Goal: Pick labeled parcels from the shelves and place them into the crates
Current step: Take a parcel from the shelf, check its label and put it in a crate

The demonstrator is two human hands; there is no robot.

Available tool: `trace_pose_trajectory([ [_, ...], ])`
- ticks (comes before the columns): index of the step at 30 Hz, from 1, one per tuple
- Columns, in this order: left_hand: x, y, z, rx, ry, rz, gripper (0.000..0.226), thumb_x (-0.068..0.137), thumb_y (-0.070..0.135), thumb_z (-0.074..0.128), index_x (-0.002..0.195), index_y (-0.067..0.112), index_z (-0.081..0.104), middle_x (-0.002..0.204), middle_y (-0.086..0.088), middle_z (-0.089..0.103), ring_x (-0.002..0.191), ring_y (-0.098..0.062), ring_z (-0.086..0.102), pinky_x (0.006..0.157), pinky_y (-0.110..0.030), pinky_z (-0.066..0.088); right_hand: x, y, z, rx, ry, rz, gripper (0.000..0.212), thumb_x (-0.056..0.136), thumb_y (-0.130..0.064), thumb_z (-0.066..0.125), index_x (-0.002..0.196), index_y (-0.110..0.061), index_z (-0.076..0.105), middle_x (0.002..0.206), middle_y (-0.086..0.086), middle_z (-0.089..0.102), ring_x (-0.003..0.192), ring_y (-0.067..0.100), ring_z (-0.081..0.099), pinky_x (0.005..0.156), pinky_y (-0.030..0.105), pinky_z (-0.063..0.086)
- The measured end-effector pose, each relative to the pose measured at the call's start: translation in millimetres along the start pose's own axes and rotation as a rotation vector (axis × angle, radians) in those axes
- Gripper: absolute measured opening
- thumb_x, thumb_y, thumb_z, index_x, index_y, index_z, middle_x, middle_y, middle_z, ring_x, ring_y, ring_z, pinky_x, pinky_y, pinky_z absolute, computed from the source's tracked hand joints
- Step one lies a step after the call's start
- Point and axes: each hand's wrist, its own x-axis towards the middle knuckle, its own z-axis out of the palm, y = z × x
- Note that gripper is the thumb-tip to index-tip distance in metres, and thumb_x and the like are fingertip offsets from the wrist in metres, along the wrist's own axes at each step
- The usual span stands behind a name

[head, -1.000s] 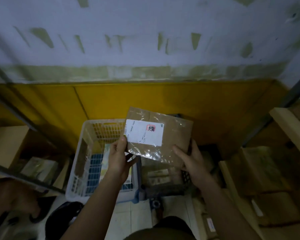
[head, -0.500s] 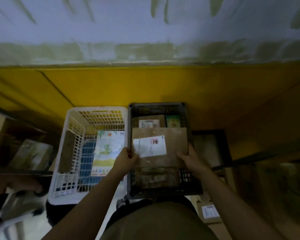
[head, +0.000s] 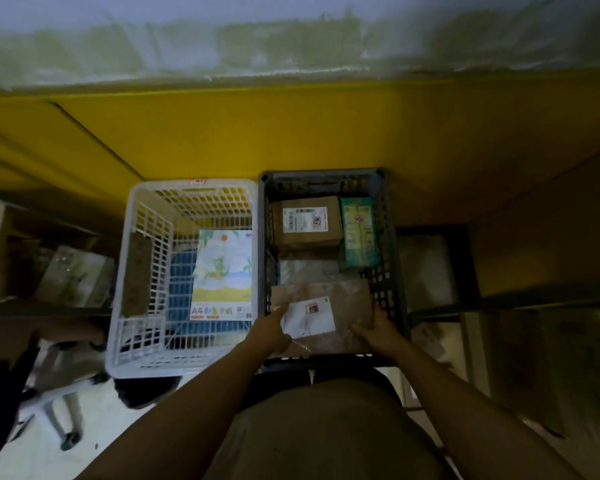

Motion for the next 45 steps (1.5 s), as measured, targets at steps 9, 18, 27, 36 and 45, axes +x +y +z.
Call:
trace_pose_trajectory([
  [9, 3, -5, 3, 0.305, -0.088, -0.015, 0.094, 0.089, 0.025, 0.069, 0.161, 0.032, 0.009, 0.151, -0.018, 0.042, 0.131, -0.035, 0.051, 0.105, -0.046, 0.049, 20, -6, 10, -0.417, 0.189, 0.126, 0.106, 0.085, -0.020, 0.080, 0.160, -0.007, 0.006, 0.156, 0.021, 0.038, 0.139, 0.040, 0.044, 0.113, 0.047, 0.040],
  [18, 8, -7, -8, 0.668, 0.023, 0.068, 0.099, 0.084, 0.037, 0.075, 0.159, 0.031, 0.010, 0.159, -0.019, 0.020, 0.142, -0.040, 0.030, 0.112, -0.056, 0.037, 14, -17, 28, -0.583, 0.235, 0.167, 0.082, 0.095, -0.027, 0.065, 0.158, -0.004, 0.017, 0.156, 0.022, 0.035, 0.139, 0.039, 0.042, 0.115, 0.045, 0.039],
  [27, -7, 23, -83, 0.911, 0.332, 0.383, 0.085, 0.092, 0.042, 0.062, 0.159, 0.017, 0.016, 0.152, -0.017, 0.030, 0.135, -0.037, 0.037, 0.105, -0.050, 0.039, -50, -55, -4, -0.804, 0.434, -0.011, 0.071, 0.097, -0.036, 0.058, 0.154, -0.008, 0.025, 0.157, 0.016, 0.031, 0.141, 0.036, 0.036, 0.114, 0.047, 0.034],
  [36, -85, 80, -131, 0.970, 0.473, 0.749, 0.078, 0.098, 0.045, 0.052, 0.158, 0.011, 0.017, 0.155, -0.015, 0.034, 0.140, -0.034, 0.036, 0.110, -0.051, 0.036, -173, -31, -2, -0.777, 0.788, -0.055, 0.077, 0.093, -0.048, 0.042, 0.157, -0.010, 0.024, 0.161, 0.012, 0.028, 0.148, 0.033, 0.028, 0.116, 0.052, 0.032],
  [45, -222, 130, 31, 1.247, 0.352, 1.337, 0.081, 0.101, 0.048, 0.044, 0.160, 0.008, 0.006, 0.162, -0.012, 0.020, 0.148, -0.032, 0.024, 0.117, -0.053, 0.029, -407, 108, 113, -0.492, 1.131, 0.307, 0.080, 0.099, -0.041, 0.054, 0.160, -0.010, 0.012, 0.168, 0.010, 0.014, 0.154, 0.029, 0.014, 0.120, 0.051, 0.022],
])
